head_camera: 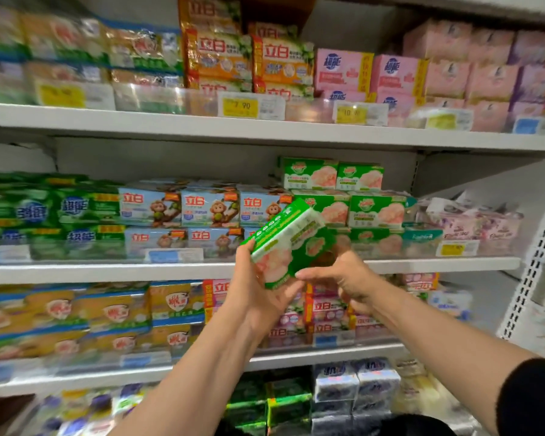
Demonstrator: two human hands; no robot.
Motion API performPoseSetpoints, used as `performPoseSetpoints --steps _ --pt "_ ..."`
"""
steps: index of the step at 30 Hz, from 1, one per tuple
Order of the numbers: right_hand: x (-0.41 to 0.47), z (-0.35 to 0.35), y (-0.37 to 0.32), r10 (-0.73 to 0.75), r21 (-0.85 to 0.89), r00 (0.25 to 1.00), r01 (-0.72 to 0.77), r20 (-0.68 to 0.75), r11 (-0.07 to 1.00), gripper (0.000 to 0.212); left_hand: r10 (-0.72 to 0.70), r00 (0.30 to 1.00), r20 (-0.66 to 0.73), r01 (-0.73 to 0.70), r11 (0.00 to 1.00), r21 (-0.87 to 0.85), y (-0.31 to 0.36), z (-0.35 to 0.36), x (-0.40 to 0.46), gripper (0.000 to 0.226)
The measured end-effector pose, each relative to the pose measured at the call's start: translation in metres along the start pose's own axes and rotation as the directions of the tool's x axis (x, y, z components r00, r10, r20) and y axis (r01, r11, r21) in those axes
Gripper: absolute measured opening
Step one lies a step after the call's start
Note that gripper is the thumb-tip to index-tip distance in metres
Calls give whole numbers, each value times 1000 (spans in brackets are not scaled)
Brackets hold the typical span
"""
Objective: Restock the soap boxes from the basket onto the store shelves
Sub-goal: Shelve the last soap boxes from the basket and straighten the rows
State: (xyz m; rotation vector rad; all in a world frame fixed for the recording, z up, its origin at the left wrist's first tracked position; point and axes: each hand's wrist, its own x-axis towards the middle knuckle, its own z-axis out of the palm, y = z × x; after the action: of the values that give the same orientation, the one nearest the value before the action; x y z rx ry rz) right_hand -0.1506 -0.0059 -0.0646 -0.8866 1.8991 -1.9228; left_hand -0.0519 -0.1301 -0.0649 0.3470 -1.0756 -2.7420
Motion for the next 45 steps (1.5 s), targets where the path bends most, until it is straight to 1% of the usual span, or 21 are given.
performPoseSetpoints --steps 2,4,6,8,10,12,14,16,17,19,21,23,25,27,30,31,33,36,39,42,45 --pt "4 7 8 41 126 999 -38 -27 991 37 10 999 53 -14 997 71 0 2 11 62" --pt "8 6 10 83 175 995 -72 -59 982 60 15 993 113 -34 986 162 2 5 20 66" --pt "8 -1 5 78 199 992 -58 -95 978 70 -6 990 144 -29 969 245 5 11 30 66" --pt "9 -13 -2 10 187 991 15 -134 982 64 30 995 90 -59 936 348 8 20 38 55" --pt "13 -29 -14 -107 160 973 141 -205 977 59 148 989 27 -144 883 446 12 25 48 37" --pt "23 -51 -27 -252 17 933 265 -259 964 68 298 955 -3 -253 816 520 16 21 62 26" --pt "31 -74 -45 -401 -337 871 301 -283 892 70 488 872 44 -392 640 660 20 11 74 16" --pt "40 -96 -64 -550 -675 797 264 -249 688 68 634 754 172 -475 345 809 21 -4 87 11" --pt "44 -104 -73 -615 -781 761 250 -206 572 70 672 696 253 -492 189 850 20 -11 93 12" --pt "52 -110 -87 -673 -878 731 245 -112 412 71 681 601 420 -488 -103 867 15 -22 104 15" --pt "61 -105 -93 -670 -906 741 250 -47 340 70 617 543 569 -475 -333 814 10 -32 117 23" --pt "75 -91 -91 -674 -907 738 274 -15 321 65 576 483 660 -454 -480 751 4 -45 128 30" --pt "92 -78 -80 -703 -900 711 326 32 289 56 547 416 726 -439 -579 687 0 -57 134 36" --pt "108 -72 -61 -751 -915 660 293 -17 278 47 519 398 757 -423 -628 653 -3 -67 137 46" --pt "122 -69 -40 -777 -893 555 128 -297 432 30 518 390 762 -379 -664 645 -5 -76 140 53" --pt "124 -66 -36 -769 -882 539 96 -344 462 26 520 389 761 -376 -664 646 -6 -77 141 54" --pt "125 -62 -29 -752 -873 541 66 -376 484 25 533 378 758 -376 -660 651 -9 -77 143 53" --pt "127 -55 -26 -720 -861 556 14 -416 508 37 562 350 750 -362 -657 661 -12 -77 144 49" --pt "128 -48 -26 -697 -852 565 -19 -441 523 36 559 339 757 -345 -674 653 -14 -78 146 51" --pt "131 -44 -19 -655 -846 593 -87 -468 526 36 560 343 754 -338 -675 655 -14 -78 145 51" --pt "132 -40 -13 -645 -843 608 -77 -464 533 43 556 371 744 -341 -663 666 -14 -78 142 58"
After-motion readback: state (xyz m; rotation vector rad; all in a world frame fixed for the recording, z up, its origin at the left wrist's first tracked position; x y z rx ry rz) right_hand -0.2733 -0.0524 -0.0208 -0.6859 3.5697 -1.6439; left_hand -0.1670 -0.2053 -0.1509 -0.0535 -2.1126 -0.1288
